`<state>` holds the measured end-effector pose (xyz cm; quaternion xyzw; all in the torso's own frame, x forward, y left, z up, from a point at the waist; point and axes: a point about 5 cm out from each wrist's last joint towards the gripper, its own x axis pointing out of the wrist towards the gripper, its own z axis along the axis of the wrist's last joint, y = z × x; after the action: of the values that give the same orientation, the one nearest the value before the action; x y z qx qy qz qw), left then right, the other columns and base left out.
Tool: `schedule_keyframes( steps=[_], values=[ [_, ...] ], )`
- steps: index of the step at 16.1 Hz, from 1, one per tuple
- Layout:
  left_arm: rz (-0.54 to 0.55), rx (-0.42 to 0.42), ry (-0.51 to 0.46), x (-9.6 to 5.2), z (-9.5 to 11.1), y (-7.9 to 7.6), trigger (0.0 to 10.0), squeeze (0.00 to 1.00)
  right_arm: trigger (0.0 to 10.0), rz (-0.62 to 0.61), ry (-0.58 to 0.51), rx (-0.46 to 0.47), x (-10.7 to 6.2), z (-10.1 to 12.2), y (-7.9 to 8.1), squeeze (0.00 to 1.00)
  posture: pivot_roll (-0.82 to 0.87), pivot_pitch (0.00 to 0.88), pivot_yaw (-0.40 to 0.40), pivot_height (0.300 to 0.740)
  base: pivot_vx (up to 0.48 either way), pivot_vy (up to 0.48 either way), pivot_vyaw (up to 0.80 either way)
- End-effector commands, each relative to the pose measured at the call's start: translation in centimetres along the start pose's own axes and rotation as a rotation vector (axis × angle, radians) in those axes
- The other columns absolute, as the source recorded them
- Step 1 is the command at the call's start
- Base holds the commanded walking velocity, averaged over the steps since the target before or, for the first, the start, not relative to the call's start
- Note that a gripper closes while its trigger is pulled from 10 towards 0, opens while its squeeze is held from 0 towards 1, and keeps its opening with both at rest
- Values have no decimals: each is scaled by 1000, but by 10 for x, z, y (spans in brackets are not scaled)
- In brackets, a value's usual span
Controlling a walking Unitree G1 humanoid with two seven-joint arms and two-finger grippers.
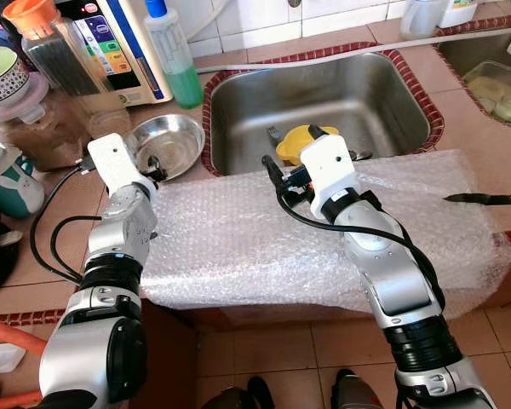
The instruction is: Kitchen organization
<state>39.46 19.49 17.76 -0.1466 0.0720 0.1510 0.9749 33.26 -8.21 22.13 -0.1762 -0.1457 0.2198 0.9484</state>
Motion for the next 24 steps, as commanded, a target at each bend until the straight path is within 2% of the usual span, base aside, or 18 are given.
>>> schedule_keyframes(
  steps=[1,6,8,11,13,14,17,24],
  values=[
    [23,1,24,1,-3,7,0,0,10000,37,-33,-5,3,8,8,1000,-261,215,205,740,0,0,0],
    [22,-19,28,1,-3,6,0,0,10000,83,-39,42,2,9,13,1000,-259,207,205,740,0,0,0],
    [22,-27,32,1,-3,6,0,0,10000,103,-36,73,1,9,15,882,-257,207,205,740,0,0,0],
    [22,-46,29,1,-4,5,0,0,10000,144,-24,128,0,8,18,827,-254,205,205,740,0,0,0],
    [-3,-60,16,-2,-5,1,0,0,10000,170,-20,121,-2,6,20,749,-254,205,205,740,0,0,0],
    [-35,-47,9,-5,-8,-6,0,0,10000,174,-18,117,-2,6,21,737,-253,205,205,740,0,0,0],
    [-44,-78,39,-8,-18,-12,0,0,10000,177,-16,117,-2,6,21,737,-254,205,202,740,0,0,0],
    [-40,-141,-53,-10,-6,-11,0,0,10000,171,-16,108,0,6,19,725,-250,201,202,740,0,0,0]
  ],
)
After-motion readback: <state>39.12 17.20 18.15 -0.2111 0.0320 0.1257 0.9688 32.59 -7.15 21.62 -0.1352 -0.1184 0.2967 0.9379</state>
